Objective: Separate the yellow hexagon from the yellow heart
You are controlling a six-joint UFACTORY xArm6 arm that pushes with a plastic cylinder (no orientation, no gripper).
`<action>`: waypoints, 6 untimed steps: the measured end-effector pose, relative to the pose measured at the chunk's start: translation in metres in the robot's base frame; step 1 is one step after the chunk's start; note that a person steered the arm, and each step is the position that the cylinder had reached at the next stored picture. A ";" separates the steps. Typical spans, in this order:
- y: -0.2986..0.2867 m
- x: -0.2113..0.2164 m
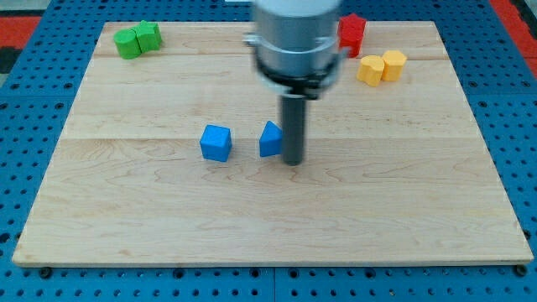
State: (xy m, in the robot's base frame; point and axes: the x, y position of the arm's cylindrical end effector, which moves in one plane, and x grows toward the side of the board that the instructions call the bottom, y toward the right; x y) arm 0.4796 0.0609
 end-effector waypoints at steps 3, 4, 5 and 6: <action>0.118 -0.118; 0.125 -0.149; 0.125 -0.176; 0.125 -0.202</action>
